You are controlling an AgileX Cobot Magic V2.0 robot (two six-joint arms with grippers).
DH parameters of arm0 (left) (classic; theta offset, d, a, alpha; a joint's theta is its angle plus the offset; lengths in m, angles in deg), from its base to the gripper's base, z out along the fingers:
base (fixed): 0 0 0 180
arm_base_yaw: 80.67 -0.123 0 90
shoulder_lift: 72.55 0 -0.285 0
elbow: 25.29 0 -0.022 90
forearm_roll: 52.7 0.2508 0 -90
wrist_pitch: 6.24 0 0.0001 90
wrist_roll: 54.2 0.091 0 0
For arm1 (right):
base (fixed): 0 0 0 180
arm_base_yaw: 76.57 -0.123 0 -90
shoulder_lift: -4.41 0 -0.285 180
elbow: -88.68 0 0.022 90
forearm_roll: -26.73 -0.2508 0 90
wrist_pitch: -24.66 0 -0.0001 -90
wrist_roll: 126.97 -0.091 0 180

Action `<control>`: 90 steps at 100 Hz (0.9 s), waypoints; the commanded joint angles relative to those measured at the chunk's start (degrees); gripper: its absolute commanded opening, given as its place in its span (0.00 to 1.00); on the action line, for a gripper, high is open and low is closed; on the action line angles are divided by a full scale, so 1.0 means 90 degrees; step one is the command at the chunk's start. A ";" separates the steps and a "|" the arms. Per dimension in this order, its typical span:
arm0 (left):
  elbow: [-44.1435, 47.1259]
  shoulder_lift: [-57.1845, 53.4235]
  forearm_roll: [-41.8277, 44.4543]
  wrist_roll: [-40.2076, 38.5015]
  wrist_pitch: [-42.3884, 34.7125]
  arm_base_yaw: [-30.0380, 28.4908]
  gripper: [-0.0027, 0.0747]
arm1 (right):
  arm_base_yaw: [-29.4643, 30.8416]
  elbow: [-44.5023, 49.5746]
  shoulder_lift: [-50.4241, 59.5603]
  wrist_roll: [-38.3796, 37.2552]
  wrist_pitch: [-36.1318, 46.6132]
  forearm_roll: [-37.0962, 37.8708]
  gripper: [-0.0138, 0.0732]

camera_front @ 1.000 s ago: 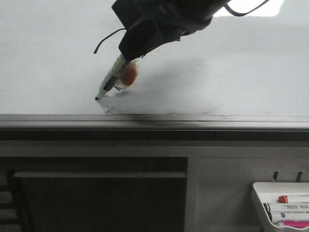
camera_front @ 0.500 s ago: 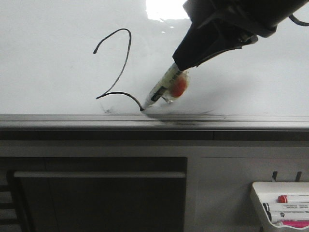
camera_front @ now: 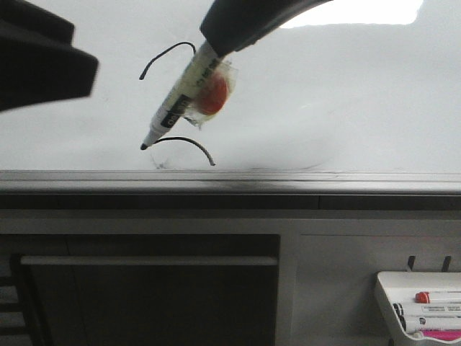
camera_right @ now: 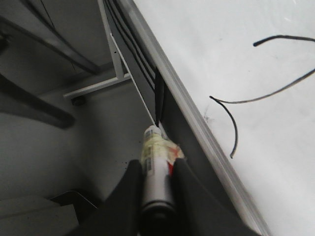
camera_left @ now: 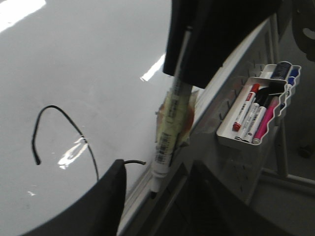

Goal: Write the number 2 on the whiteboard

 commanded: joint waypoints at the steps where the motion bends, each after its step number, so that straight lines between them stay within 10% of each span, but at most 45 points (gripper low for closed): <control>1: -0.0220 0.0424 -0.0281 -0.0049 -0.0957 0.0036 0.47 | -0.0136 -0.0250 0.0203 0.0097 0.0185 -0.0059 0.10; 37: -0.0220 0.1493 -0.0344 -0.0049 -0.1336 -0.0125 0.45 | -0.0517 -0.0250 0.0203 0.0097 0.0054 -0.0059 0.10; 57: -0.0220 0.1479 -0.0344 -0.0039 -0.1336 -0.0125 0.01 | -0.0517 -0.0250 0.0203 0.0097 0.0081 -0.0059 0.10; 71: -0.0220 0.1479 -0.0327 -0.0039 -0.1348 -0.0125 0.01 | -0.0517 -0.0250 0.0203 0.0097 0.0081 -0.0059 0.12; 78: -0.0220 0.1479 -0.0473 -0.0039 -0.1390 -0.0125 0.01 | -0.0517 -0.0250 0.0203 0.0097 0.0114 -0.0059 0.24; 90: -0.0220 0.1479 -0.1811 -0.0039 -0.1496 -0.0125 0.01 | -0.0301 -0.0266 0.0240 0.0097 0.0816 0.0283 0.74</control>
